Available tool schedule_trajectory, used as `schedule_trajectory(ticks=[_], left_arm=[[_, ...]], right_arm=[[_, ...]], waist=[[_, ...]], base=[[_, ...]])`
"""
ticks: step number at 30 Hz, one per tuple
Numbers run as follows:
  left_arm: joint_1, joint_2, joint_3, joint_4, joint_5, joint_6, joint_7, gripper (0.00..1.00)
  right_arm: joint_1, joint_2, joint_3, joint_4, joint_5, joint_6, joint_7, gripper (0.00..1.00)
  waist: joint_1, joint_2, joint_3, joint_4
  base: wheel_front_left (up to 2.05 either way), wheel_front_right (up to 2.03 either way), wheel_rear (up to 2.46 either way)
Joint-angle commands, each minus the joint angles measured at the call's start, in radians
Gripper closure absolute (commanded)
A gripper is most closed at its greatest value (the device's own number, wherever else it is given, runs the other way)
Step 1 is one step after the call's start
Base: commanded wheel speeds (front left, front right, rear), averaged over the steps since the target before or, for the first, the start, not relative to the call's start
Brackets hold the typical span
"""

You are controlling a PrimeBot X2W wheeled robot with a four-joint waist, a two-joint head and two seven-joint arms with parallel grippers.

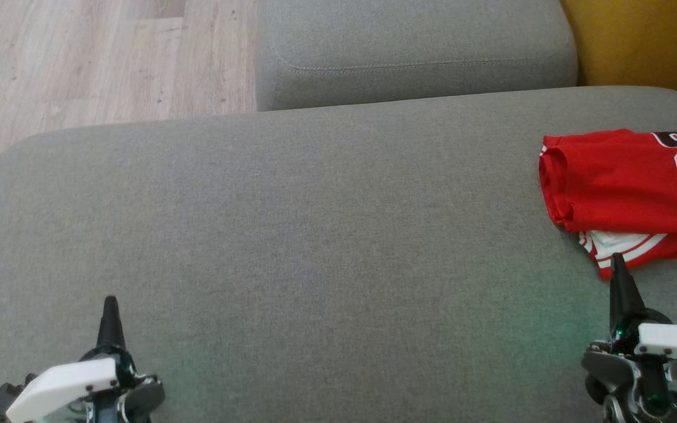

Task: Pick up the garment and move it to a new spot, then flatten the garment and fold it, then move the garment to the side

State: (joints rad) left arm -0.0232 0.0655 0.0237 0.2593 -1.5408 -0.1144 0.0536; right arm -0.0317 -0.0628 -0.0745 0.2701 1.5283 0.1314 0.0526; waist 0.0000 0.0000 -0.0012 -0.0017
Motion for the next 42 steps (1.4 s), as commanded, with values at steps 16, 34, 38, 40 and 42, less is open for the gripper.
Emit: schedule_trajectory(ticks=[16, 34, 38, 40, 42], left_arm=[[-0.082, 0.008, 0.057, -0.016, -0.095, -0.016, 0.033, 1.00], [-0.083, 0.004, 0.064, -0.015, -0.090, -0.016, 0.039, 1.00], [-0.083, 0.003, 0.065, -0.015, -0.088, -0.016, 0.040, 1.00], [-0.083, 0.002, 0.066, -0.015, -0.088, -0.016, 0.040, 1.00], [-0.083, 0.002, 0.067, -0.015, -0.087, -0.016, 0.041, 1.00]], right_arm=[[-0.073, -0.013, -0.004, -0.028, 0.110, -0.001, 0.032, 1.00], [-0.074, -0.008, -0.011, -0.027, 0.104, -0.001, 0.038, 1.00], [-0.074, -0.007, -0.012, -0.027, 0.103, -0.001, 0.039, 1.00], [-0.074, -0.007, -0.013, -0.027, 0.102, -0.001, 0.039, 1.00], [-0.074, -0.006, -0.014, -0.027, 0.102, -0.001, 0.040, 1.00]], waist=[[0.0000, 0.0000, 0.004, 0.002], [0.0000, 0.0000, 0.004, 0.002], [0.0000, 0.0000, 0.004, 0.002], [0.0000, 0.0000, 0.004, 0.002], [0.0000, 0.0000, 0.004, 0.002]], base=[[0.00, 0.00, 0.00], [0.00, 0.00, 0.00], [0.00, 0.00, 0.00], [0.00, 0.00, 0.00], [0.00, 0.00, 0.00]])
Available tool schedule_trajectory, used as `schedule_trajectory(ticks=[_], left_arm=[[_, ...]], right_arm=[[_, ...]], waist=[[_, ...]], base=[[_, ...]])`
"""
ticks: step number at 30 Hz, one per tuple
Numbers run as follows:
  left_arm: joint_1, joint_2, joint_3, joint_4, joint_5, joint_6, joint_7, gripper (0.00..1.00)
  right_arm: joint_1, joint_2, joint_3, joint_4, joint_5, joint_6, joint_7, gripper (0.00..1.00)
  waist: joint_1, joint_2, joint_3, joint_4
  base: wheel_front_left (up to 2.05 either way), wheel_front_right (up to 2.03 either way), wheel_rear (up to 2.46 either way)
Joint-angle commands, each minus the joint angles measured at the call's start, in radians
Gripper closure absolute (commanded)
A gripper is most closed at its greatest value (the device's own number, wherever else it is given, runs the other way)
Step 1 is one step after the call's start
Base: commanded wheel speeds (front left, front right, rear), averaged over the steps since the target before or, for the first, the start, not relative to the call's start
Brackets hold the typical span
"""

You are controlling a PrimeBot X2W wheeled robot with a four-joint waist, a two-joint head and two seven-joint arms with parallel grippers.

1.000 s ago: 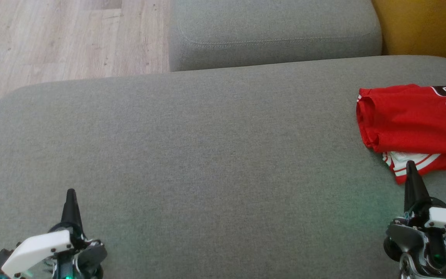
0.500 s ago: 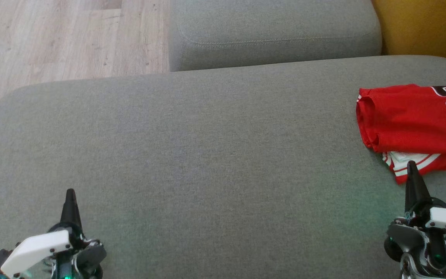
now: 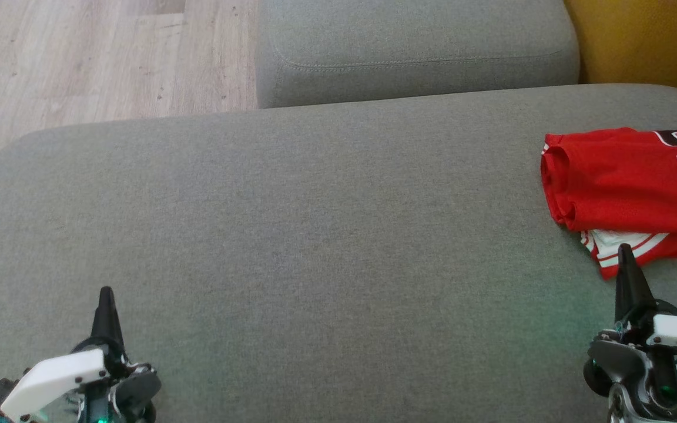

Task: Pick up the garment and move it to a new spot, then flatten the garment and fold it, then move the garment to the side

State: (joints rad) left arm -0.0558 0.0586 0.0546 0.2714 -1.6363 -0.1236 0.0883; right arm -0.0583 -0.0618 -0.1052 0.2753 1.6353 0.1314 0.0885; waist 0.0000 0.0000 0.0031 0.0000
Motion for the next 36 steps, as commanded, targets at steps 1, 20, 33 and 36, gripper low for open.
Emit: schedule_trajectory(ticks=[1, 20, 33, 36], left_arm=[[-0.050, 0.009, 0.036, -0.027, 0.008, -0.007, 0.006, 1.00], [-0.051, 0.005, 0.041, -0.027, 0.013, -0.007, 0.010, 1.00], [-0.051, 0.003, 0.044, -0.027, 0.015, -0.007, 0.013, 1.00], [-0.051, 0.002, 0.045, -0.027, 0.016, -0.007, 0.013, 1.00]], right_arm=[[-0.047, -0.007, 0.017, -0.032, -0.006, -0.001, 0.004, 1.00], [-0.048, -0.003, 0.011, -0.032, -0.010, -0.001, 0.009, 1.00], [-0.048, -0.001, 0.008, -0.031, -0.013, -0.001, 0.011, 1.00], [-0.048, 0.000, 0.007, -0.031, -0.014, -0.001, 0.012, 1.00]], waist=[[0.0000, 0.0000, 0.000, 0.000], [0.0000, 0.0000, 0.000, 0.000], [0.0000, 0.0000, 0.000, 0.000], [0.0000, 0.0000, 0.000, 0.000]], base=[[0.00, 0.00, 0.00], [0.00, 0.00, 0.00], [0.00, 0.00, 0.00], [0.00, 0.00, 0.00]])
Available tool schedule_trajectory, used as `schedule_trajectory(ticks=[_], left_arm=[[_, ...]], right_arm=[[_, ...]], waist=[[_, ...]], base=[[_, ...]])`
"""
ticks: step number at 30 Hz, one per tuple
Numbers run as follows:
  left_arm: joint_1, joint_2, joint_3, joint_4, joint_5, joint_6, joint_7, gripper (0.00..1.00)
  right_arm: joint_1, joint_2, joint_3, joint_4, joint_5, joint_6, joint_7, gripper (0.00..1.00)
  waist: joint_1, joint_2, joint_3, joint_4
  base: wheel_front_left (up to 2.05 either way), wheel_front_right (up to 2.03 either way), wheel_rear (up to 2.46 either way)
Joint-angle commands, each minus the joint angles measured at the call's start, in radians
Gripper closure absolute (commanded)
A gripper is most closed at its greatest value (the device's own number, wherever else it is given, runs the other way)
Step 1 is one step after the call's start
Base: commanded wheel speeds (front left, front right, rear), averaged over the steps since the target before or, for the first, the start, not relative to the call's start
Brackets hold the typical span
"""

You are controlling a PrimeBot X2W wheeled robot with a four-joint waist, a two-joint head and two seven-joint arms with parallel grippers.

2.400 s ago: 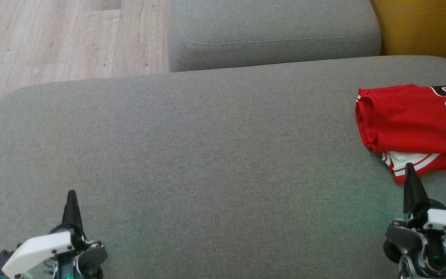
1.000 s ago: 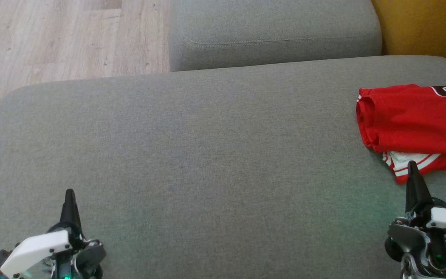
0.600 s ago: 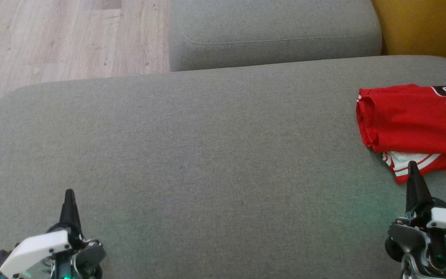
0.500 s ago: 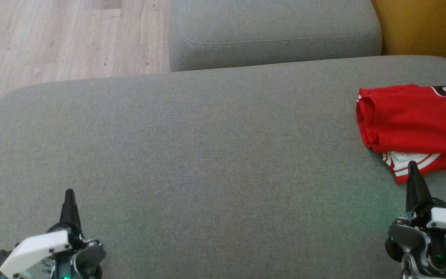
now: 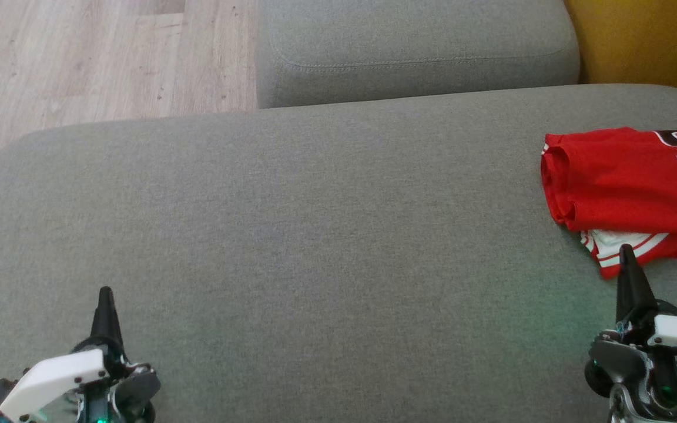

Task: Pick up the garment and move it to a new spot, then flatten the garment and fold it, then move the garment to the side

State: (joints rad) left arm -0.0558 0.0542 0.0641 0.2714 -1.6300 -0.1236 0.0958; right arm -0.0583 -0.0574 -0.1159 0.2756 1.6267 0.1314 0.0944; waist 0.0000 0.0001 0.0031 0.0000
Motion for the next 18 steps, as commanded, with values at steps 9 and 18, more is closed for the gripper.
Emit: schedule_trajectory(ticks=[9, 18], left_arm=[[-0.051, 0.006, 0.037, -0.027, 0.011, -0.007, 0.007, 1.00], [-0.051, 0.004, 0.039, -0.027, 0.012, -0.007, 0.009, 1.00]], right_arm=[[-0.048, -0.003, 0.016, -0.032, -0.007, -0.001, 0.008, 1.00], [-0.048, -0.002, 0.014, -0.032, -0.008, -0.001, 0.009, 1.00]], waist=[[0.0000, -0.0001, 0.000, 0.000], [0.0000, -0.0001, 0.000, 0.000]], base=[[0.00, 0.00, 0.00], [0.00, 0.00, 0.00]])
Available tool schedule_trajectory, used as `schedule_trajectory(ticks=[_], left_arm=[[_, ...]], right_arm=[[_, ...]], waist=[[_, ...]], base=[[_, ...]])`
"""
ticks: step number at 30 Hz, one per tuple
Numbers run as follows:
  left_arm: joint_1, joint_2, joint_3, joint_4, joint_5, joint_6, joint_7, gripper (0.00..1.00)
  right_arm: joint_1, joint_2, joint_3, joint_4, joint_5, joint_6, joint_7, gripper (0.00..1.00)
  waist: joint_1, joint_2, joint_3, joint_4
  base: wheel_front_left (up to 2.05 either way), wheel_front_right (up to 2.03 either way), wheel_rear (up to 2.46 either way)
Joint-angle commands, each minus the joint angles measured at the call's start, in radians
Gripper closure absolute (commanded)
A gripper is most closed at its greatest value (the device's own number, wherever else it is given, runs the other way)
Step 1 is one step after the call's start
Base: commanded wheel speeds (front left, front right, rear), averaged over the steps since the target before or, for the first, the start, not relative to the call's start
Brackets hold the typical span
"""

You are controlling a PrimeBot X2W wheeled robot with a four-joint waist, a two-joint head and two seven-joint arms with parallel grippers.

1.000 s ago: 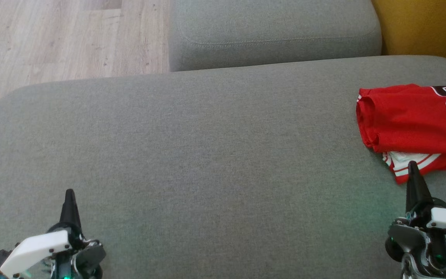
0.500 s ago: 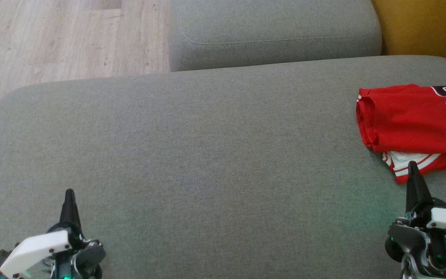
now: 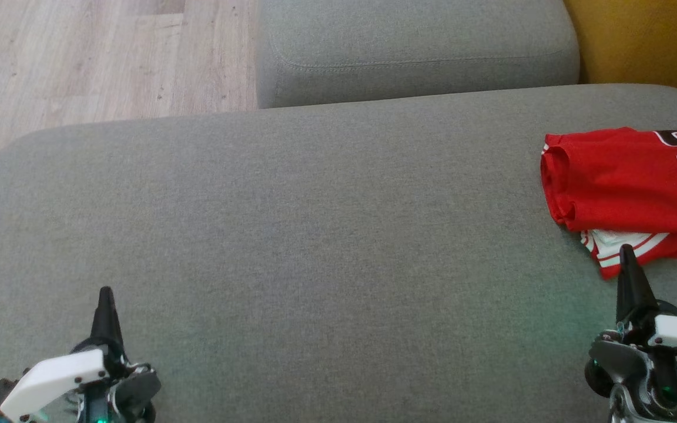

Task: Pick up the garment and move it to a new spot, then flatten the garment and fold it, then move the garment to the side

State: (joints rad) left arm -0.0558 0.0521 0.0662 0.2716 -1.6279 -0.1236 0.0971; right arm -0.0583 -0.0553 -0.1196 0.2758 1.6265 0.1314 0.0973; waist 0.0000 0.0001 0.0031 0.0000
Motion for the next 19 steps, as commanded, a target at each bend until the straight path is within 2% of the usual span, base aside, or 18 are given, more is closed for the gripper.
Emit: schedule_trajectory(ticks=[1, 19], left_arm=[[-0.051, 0.006, 0.037, -0.027, 0.010, -0.007, 0.007, 1.00], [-0.051, 0.005, 0.039, -0.027, 0.012, -0.007, 0.009, 1.00]], right_arm=[[-0.048, -0.004, 0.018, -0.032, -0.008, -0.001, 0.006, 1.00], [-0.049, -0.002, 0.015, -0.032, -0.010, -0.001, 0.008, 1.00]], waist=[[0.0000, -0.0001, 0.000, 0.000], [0.0000, -0.0001, 0.000, 0.000]], base=[[0.00, 0.00, 0.00], [0.00, 0.00, 0.00]])
